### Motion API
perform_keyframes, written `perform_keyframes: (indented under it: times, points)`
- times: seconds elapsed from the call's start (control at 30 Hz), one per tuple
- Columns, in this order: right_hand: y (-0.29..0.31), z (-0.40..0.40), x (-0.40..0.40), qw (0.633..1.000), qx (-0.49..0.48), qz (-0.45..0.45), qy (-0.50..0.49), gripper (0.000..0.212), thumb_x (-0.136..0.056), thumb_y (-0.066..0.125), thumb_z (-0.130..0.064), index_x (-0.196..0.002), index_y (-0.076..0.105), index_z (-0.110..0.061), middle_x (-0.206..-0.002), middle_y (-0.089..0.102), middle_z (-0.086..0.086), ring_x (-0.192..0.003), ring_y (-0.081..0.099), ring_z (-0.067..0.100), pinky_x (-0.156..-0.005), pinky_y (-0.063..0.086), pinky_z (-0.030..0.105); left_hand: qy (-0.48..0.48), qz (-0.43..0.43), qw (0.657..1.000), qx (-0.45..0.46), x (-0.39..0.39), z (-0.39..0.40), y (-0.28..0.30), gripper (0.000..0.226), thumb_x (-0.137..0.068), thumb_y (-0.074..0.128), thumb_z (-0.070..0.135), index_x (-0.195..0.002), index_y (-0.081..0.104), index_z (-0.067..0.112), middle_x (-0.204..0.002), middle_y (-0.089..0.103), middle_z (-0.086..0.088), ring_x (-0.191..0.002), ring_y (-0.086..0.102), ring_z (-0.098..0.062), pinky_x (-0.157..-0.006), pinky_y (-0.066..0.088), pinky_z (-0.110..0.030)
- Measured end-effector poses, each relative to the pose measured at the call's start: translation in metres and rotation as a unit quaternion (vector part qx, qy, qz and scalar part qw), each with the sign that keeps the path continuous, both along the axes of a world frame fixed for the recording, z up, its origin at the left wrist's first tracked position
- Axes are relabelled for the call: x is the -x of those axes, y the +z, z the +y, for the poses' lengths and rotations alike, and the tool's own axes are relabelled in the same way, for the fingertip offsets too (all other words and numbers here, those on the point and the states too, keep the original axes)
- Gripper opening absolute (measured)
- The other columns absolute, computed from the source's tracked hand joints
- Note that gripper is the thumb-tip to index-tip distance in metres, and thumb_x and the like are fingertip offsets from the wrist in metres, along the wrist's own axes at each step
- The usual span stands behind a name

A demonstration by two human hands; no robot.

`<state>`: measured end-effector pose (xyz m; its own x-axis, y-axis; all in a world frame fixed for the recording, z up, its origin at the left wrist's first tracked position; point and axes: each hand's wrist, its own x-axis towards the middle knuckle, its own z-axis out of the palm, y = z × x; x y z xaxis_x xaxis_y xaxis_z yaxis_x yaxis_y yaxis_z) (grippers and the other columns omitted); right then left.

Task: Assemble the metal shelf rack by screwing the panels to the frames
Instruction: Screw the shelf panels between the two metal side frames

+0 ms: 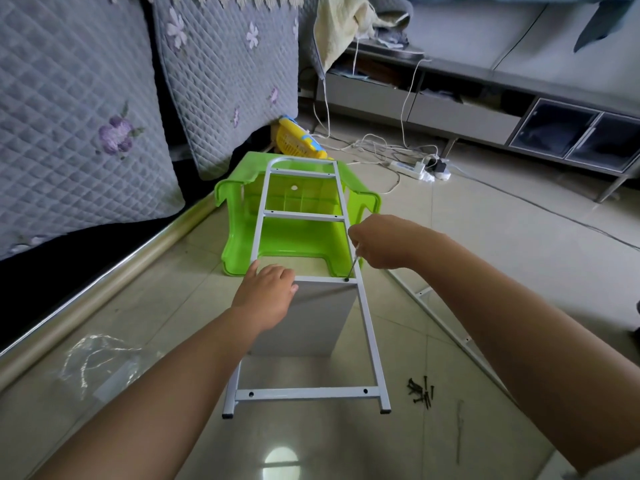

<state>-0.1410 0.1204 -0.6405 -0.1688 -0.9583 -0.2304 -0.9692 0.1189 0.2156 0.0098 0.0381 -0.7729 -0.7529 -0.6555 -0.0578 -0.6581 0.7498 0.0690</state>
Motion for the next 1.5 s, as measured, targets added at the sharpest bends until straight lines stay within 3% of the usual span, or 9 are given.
perform_keyframes:
  times: [0.13, 0.27, 0.43, 0.63, 0.8, 1.0, 1.2, 1.33, 1.5]
  points:
    - [-0.002, 0.000, 0.000, 0.999, 0.007, 0.018, -0.026, 0.026, -0.096, 0.044, -0.023, -0.109, 0.057, -0.006, -0.112, 0.057, 0.012, -0.103, 0.056, 0.029, -0.077, 0.043, 0.031, 0.001, 0.006, 1.000, 0.000, 0.000, 0.000, -0.001, 0.031, -0.102, 0.024, 0.025, -0.124, 0.042, 0.013, -0.130, 0.046, -0.002, -0.126, 0.038, -0.019, -0.114, 0.008, -0.038]
    - [-0.003, -0.004, -0.001, 0.997, 0.002, 0.005, -0.083, 0.022, -0.092, 0.042, -0.019, -0.102, 0.057, -0.006, -0.103, 0.054, 0.008, -0.096, 0.053, 0.027, -0.074, 0.040, 0.029, 0.001, 0.010, 1.000, -0.001, 0.000, 0.001, -0.002, 0.028, -0.102, 0.025, 0.024, -0.122, 0.043, 0.014, -0.128, 0.047, -0.001, -0.124, 0.039, -0.019, -0.114, 0.009, -0.038]
    - [-0.003, -0.003, 0.000, 0.997, 0.013, -0.039, -0.061, 0.029, -0.090, 0.040, -0.012, -0.118, 0.044, -0.007, -0.118, 0.049, 0.013, -0.108, 0.051, 0.031, -0.076, 0.036, 0.031, 0.000, 0.012, 1.000, -0.002, 0.000, 0.001, -0.002, 0.028, -0.102, 0.025, 0.024, -0.121, 0.043, 0.015, -0.127, 0.048, -0.001, -0.122, 0.041, -0.019, -0.114, 0.010, -0.038]
    - [-0.005, 0.003, 0.008, 0.998, 0.002, -0.068, -0.016, 0.010, -0.087, 0.043, -0.007, -0.097, 0.044, -0.009, -0.111, 0.050, 0.015, -0.095, 0.051, 0.029, -0.083, 0.043, 0.038, -0.004, 0.005, 1.000, 0.000, -0.001, 0.000, -0.001, 0.029, -0.102, 0.025, 0.025, -0.122, 0.043, 0.015, -0.127, 0.048, -0.001, -0.122, 0.041, -0.019, -0.114, 0.011, -0.040]
    - [-0.007, 0.002, 0.008, 0.998, -0.002, -0.064, -0.011, 0.020, -0.088, 0.044, -0.007, -0.107, 0.045, -0.005, -0.109, 0.053, 0.015, -0.098, 0.052, 0.031, -0.081, 0.044, 0.039, -0.004, 0.004, 1.000, 0.006, 0.000, 0.000, -0.001, 0.029, -0.102, 0.024, 0.024, -0.122, 0.043, 0.014, -0.127, 0.048, -0.002, -0.122, 0.041, -0.020, -0.114, 0.011, -0.039]
    - [-0.008, -0.004, 0.007, 0.998, 0.016, -0.048, -0.022, 0.024, -0.095, 0.045, -0.015, -0.113, 0.044, 0.000, -0.112, 0.054, 0.020, -0.101, 0.054, 0.032, -0.070, 0.036, 0.030, -0.001, 0.006, 1.000, -0.003, 0.000, 0.000, -0.001, 0.029, -0.102, 0.025, 0.024, -0.121, 0.043, 0.013, -0.126, 0.048, -0.003, -0.120, 0.042, -0.020, -0.114, 0.011, -0.040]
    - [-0.002, -0.005, 0.003, 0.998, 0.006, -0.021, -0.066, 0.029, -0.097, 0.043, -0.019, -0.113, 0.050, 0.005, -0.117, 0.056, 0.020, -0.109, 0.053, 0.032, -0.081, 0.043, 0.033, 0.000, 0.007, 1.000, -0.007, 0.001, -0.001, 0.001, 0.029, -0.102, 0.025, 0.023, -0.120, 0.044, 0.012, -0.126, 0.049, -0.004, -0.120, 0.042, -0.021, -0.114, 0.012, -0.040]
    - [-0.001, -0.011, -0.009, 0.996, 0.018, -0.007, -0.088, 0.023, -0.091, 0.044, -0.012, -0.109, 0.054, -0.001, -0.116, 0.056, 0.015, -0.108, 0.054, 0.030, -0.081, 0.042, 0.031, 0.000, 0.006, 1.000, -0.009, -0.001, -0.001, 0.000, 0.029, -0.102, 0.025, 0.023, -0.121, 0.044, 0.013, -0.126, 0.049, -0.003, -0.121, 0.042, -0.020, -0.114, 0.011, -0.039]
    - [0.000, -0.013, -0.017, 0.997, 0.000, 0.013, -0.076, 0.034, -0.090, 0.044, -0.015, -0.123, 0.045, -0.005, -0.120, 0.049, 0.014, -0.108, 0.052, 0.030, -0.073, 0.038, 0.031, -0.001, 0.020, 1.000, -0.009, -0.003, 0.001, -0.001, 0.028, -0.102, 0.024, 0.021, -0.121, 0.044, 0.014, -0.126, 0.048, -0.001, -0.122, 0.040, -0.018, -0.114, 0.010, -0.038]
